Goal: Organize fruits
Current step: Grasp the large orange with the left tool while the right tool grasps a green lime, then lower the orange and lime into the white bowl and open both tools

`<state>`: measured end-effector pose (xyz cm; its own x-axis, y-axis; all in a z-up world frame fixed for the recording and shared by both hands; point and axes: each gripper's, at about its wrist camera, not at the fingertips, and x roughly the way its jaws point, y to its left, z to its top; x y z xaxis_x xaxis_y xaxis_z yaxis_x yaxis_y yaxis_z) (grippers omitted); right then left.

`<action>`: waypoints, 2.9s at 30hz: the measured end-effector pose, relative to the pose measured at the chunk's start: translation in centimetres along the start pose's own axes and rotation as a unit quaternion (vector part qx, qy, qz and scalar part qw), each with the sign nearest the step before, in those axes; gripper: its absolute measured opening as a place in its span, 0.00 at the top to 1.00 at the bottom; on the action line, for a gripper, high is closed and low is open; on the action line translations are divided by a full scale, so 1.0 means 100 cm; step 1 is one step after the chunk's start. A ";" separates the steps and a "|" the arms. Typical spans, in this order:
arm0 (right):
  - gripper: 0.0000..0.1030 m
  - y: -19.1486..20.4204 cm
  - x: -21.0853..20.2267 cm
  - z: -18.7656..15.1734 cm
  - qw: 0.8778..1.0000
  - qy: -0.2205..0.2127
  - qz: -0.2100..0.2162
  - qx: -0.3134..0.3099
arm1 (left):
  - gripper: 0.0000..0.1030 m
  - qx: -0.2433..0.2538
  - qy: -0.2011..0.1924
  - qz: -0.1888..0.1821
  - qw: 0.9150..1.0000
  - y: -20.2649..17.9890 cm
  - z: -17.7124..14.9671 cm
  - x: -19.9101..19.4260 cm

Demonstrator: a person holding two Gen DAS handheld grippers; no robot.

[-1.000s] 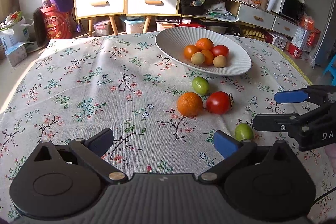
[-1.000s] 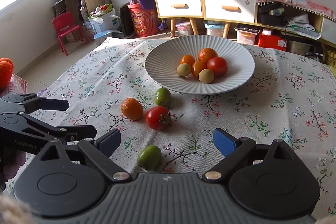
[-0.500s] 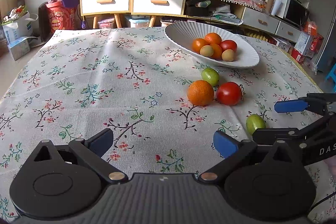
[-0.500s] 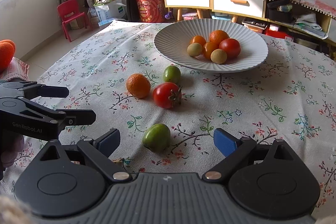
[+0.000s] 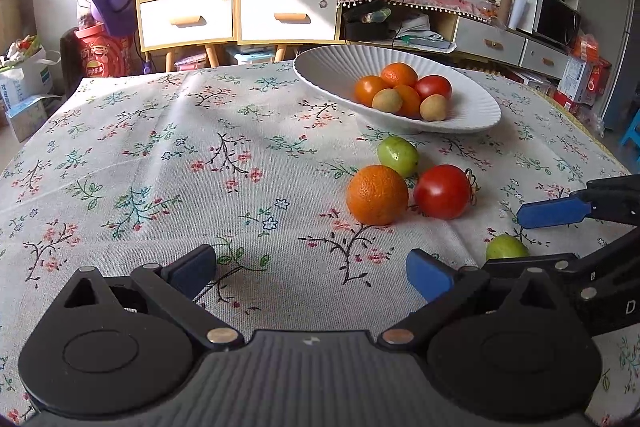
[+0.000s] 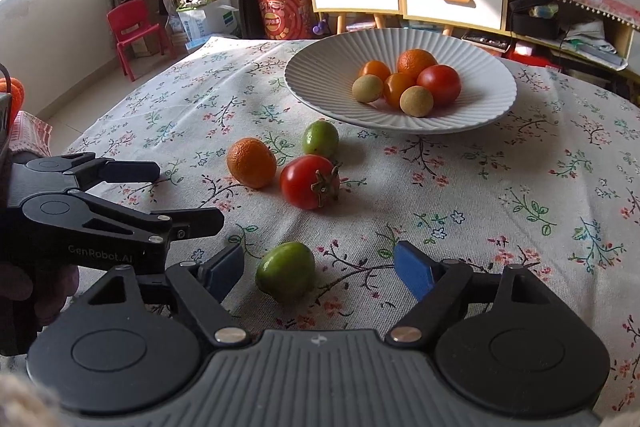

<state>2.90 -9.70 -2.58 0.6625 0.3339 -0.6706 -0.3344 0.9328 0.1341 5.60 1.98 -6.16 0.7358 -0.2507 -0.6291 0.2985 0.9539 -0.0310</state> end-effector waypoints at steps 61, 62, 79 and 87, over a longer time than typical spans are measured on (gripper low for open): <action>0.77 -0.002 -0.013 0.007 1.000 0.010 0.002 -0.026 | 0.72 -0.033 0.020 -0.035 0.999 -0.020 0.020 -0.003; 0.77 -0.002 -0.013 0.008 1.000 0.009 0.001 -0.025 | 0.72 -0.036 0.021 -0.037 0.998 -0.019 0.021 -0.004; 0.77 -0.023 -0.021 0.051 0.999 -0.043 -0.033 -0.003 | 0.72 -0.059 0.011 -0.049 0.997 -0.027 0.057 -0.002; 0.77 -0.055 -0.011 0.066 0.996 -0.054 -0.044 0.060 | 0.72 -0.048 0.007 -0.041 0.998 -0.021 0.076 0.013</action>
<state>8.46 -14.26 2.24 0.7558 0.2560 -0.6027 -0.1926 0.9666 0.1691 10.50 -1.57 -1.02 0.7018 -0.3273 -0.6327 0.2973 0.9417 -0.1574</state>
